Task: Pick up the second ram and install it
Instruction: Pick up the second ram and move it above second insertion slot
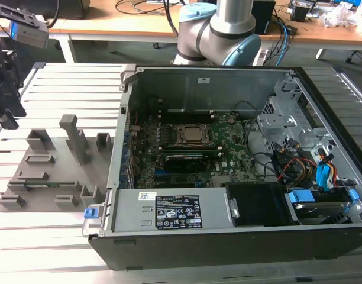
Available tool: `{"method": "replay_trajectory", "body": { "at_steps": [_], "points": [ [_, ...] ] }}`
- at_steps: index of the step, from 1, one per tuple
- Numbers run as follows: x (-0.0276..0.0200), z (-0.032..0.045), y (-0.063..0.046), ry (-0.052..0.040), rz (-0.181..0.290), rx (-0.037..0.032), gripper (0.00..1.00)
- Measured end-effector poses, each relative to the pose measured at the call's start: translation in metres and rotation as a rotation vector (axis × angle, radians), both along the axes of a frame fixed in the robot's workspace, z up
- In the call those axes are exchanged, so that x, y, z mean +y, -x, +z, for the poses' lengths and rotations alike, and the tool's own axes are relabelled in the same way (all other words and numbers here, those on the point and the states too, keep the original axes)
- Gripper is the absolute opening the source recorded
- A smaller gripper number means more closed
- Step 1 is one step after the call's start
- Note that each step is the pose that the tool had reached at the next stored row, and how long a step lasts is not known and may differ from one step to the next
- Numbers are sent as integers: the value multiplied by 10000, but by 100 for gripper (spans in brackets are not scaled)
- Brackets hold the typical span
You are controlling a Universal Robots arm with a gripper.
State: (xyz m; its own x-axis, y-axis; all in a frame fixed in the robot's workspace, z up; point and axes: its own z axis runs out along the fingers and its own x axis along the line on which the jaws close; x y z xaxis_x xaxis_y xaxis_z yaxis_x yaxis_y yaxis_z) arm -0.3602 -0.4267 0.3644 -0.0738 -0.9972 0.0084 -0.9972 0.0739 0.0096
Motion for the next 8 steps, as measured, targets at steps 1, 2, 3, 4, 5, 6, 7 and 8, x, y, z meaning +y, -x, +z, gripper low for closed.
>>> {"method": "replay_trajectory", "body": {
  "at_steps": [1,2,3,4,5,6,7,8],
  "points": [
    [0,-9,0,1,0,1,36],
    [0,-22,0,1,0,0,36],
    [0,-33,0,1,0,1,36],
    [0,-49,0,0,0,0,36],
    [0,-56,0,0,0,0,36],
    [0,-68,0,0,0,0,36],
    [0,-78,0,1,0,1,36],
    [0,-84,0,1,0,0,36]
  ]
}}
